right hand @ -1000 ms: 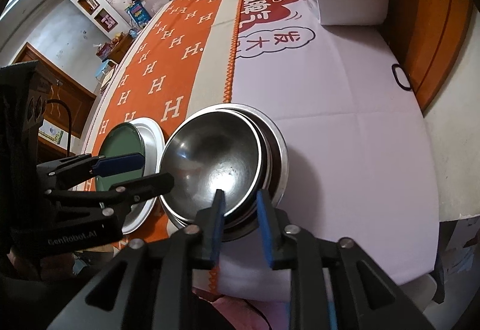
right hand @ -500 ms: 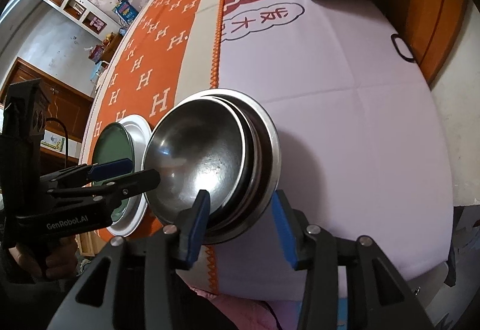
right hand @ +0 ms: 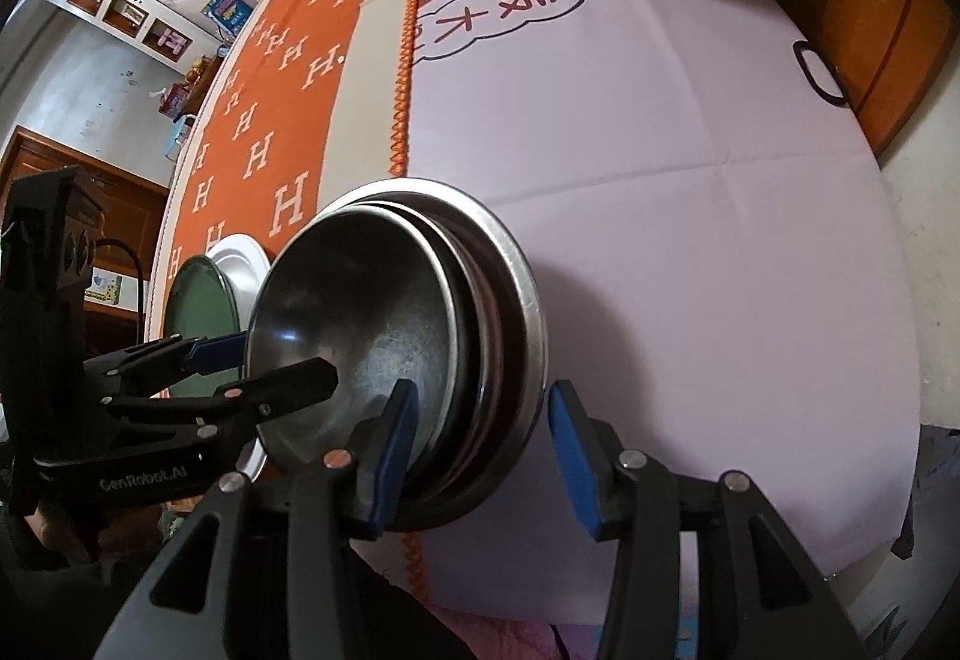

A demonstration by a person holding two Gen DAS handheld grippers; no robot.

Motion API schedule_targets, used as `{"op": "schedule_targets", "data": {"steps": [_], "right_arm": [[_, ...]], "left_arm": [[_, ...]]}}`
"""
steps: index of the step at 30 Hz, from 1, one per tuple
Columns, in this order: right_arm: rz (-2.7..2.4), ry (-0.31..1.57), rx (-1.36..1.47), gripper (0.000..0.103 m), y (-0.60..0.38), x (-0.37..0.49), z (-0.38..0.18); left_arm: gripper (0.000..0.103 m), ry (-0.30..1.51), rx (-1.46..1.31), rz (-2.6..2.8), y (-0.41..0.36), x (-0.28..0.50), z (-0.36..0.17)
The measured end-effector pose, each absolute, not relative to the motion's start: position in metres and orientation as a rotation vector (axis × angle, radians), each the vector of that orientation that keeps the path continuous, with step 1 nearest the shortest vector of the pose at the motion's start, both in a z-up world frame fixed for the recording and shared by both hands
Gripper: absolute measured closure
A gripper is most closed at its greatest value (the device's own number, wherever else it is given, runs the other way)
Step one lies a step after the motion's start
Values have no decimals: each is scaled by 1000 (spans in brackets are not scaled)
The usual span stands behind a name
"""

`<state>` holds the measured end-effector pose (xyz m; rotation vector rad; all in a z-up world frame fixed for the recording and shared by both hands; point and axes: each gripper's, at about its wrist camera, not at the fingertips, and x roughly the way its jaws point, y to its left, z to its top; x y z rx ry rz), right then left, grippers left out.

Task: Organize plates and bowls

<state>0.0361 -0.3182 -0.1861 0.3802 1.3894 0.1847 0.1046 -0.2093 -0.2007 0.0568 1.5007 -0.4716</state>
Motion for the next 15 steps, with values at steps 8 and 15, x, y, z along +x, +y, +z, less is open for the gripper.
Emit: {"op": "schedule_targets", "data": {"steps": [8,15], "right_arm": [[191,1404,382,59,-319,42,-196],[227,1378,352,66,-316,45,-196]], "left_arm": [[46,1540,89,-484,-223,110,-215],[48,1505,70,-464,-225,103,-214]]}}
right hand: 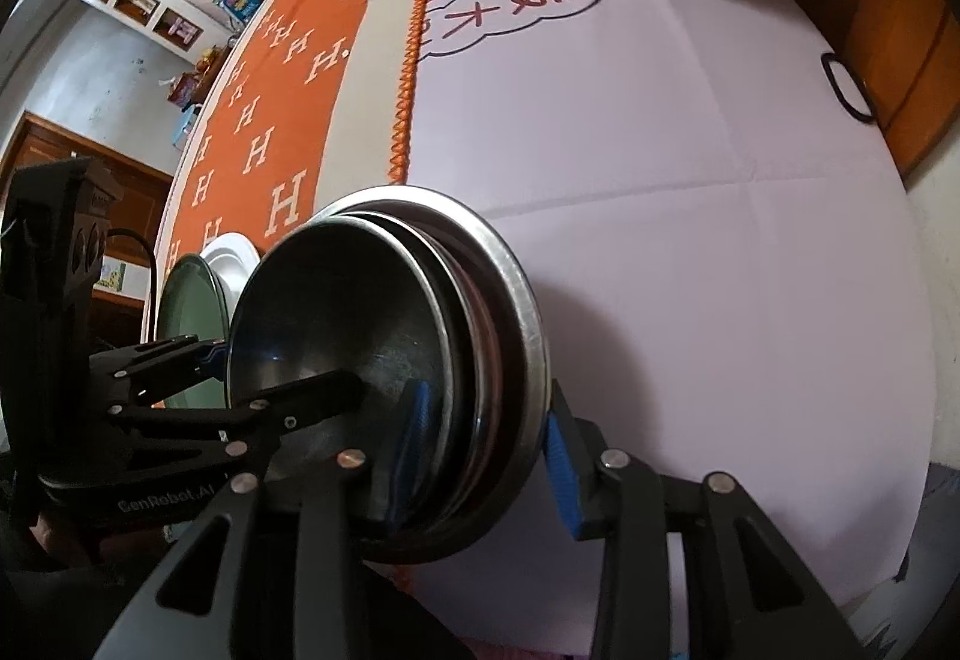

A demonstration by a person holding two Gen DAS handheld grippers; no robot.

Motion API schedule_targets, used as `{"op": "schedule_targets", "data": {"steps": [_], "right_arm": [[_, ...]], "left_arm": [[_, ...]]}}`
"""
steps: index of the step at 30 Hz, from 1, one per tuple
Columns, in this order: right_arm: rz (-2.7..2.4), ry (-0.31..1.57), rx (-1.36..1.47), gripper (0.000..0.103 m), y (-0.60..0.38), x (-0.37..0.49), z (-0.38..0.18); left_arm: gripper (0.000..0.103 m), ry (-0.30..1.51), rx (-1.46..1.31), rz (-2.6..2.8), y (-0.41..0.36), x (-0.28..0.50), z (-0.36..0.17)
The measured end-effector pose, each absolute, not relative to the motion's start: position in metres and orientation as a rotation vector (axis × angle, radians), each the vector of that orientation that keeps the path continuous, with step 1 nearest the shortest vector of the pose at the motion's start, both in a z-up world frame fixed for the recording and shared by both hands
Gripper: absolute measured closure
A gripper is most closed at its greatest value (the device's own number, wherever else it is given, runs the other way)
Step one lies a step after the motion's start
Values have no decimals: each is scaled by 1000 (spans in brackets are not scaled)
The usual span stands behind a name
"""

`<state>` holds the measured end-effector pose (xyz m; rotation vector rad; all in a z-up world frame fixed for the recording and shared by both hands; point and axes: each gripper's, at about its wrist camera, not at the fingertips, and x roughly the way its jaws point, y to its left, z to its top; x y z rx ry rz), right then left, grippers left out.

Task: Organize plates and bowls

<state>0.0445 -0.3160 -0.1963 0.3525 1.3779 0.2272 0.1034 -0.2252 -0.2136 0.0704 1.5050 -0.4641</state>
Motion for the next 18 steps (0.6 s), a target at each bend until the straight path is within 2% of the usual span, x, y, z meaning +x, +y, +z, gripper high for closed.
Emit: {"op": "schedule_targets", "data": {"steps": [7,18], "right_arm": [[253,1353,385,72,-328,47,-193],[371,1265,350,72,-323,52,-158]], "left_arm": [[52,1503,26,-430,-218,94,-203],[52,1391,5,-334,-201,83,-152]]}}
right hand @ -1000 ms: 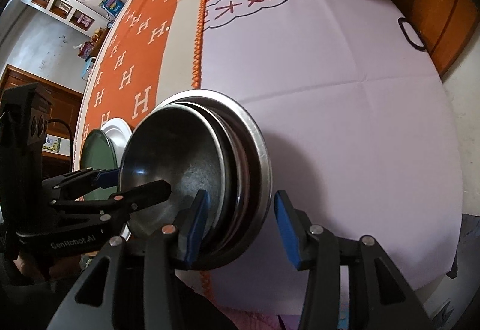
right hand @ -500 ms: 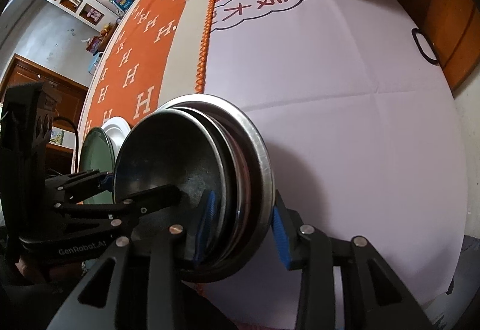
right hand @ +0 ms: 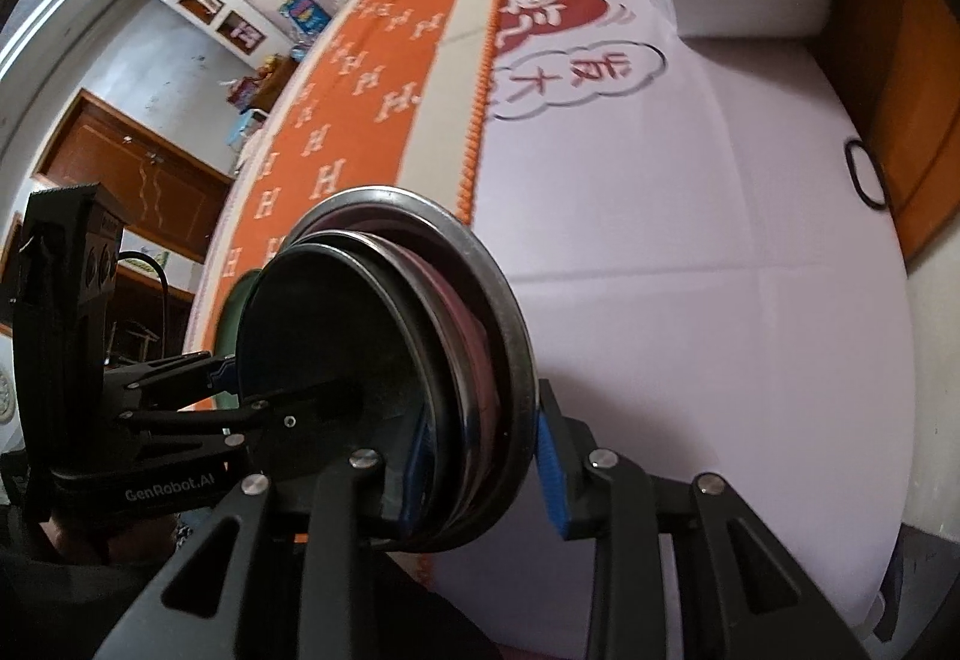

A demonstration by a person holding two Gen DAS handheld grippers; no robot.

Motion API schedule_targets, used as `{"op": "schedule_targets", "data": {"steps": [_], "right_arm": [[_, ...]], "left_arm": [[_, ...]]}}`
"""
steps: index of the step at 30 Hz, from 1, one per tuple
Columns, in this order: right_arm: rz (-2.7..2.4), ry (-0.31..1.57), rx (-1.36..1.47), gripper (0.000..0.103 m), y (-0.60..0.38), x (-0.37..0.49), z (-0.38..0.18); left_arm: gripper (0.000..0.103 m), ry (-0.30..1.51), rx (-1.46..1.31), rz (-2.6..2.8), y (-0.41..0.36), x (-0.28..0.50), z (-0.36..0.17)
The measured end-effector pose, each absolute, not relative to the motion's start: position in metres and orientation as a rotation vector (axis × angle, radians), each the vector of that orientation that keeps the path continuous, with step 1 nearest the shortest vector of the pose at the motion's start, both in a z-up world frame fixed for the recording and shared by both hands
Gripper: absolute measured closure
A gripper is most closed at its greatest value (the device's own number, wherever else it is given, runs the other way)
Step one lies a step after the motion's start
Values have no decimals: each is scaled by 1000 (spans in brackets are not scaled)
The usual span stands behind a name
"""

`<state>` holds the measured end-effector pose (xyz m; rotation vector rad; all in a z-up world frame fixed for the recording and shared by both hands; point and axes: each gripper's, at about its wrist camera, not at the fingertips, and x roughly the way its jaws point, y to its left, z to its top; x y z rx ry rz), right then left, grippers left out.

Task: Organize plates and bowls

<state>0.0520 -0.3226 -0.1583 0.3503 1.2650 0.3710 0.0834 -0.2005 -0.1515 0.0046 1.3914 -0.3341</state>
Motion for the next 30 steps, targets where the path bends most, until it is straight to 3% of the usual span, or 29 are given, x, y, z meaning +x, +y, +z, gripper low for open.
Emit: {"op": "schedule_targets", "data": {"steps": [13,30], "right_arm": [[499,1210,266,72,-277,73,-126],[498,1239,246,72,-184,65,-121]], "left_arm": [[52,1271,-1,-242,-159,76,-113],[52,1293,19,-244,-68,65,-108]]}}
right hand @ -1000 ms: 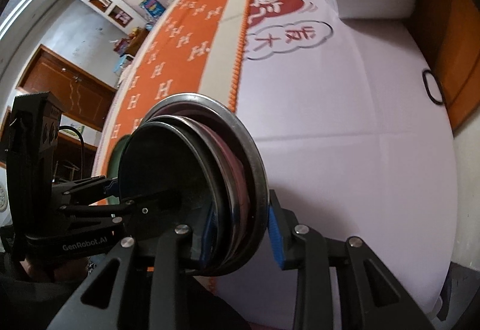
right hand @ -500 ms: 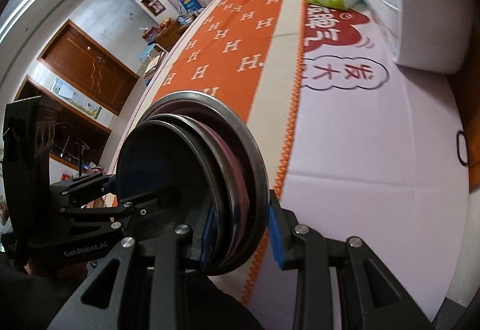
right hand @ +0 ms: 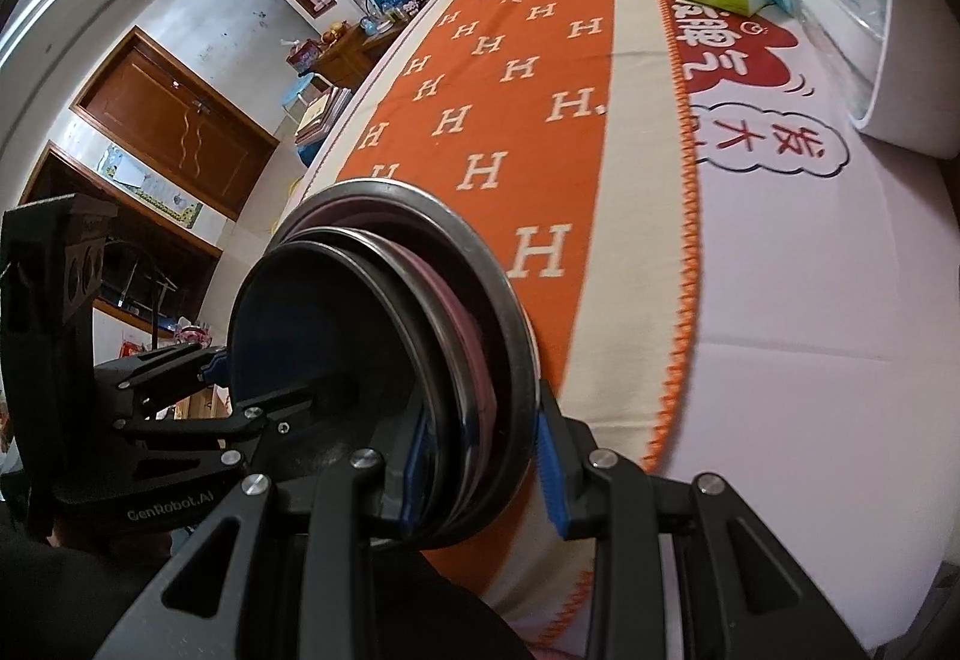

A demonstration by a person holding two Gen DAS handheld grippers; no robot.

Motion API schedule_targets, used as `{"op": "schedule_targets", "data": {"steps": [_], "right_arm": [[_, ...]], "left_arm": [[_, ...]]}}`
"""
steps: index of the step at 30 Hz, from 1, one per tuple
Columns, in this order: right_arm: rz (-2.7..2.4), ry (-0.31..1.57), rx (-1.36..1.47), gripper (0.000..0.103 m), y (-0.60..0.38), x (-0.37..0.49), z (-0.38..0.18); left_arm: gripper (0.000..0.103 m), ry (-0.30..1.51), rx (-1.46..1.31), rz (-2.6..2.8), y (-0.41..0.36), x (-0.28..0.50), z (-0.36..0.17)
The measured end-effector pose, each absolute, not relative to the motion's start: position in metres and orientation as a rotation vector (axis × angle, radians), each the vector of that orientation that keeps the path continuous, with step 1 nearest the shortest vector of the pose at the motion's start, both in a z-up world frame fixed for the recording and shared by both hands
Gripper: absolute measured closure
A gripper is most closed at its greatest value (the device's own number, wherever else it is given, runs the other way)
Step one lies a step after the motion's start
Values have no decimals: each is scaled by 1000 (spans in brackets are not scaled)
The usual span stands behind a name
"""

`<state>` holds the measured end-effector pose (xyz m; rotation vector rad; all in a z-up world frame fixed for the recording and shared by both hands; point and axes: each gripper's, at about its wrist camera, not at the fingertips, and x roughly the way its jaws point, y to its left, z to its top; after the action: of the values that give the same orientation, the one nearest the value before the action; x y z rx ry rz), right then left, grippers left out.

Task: Organize plates and bowls

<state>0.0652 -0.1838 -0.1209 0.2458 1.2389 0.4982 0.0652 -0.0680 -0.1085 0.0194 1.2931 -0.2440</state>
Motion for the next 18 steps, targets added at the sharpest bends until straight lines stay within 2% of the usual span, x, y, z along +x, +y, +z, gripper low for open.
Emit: {"op": "schedule_targets", "data": {"steps": [18], "right_arm": [[364,1280,335,69,-123,48,-141]], "left_arm": [[52,1417,179,-326,-15,70,-150]]}}
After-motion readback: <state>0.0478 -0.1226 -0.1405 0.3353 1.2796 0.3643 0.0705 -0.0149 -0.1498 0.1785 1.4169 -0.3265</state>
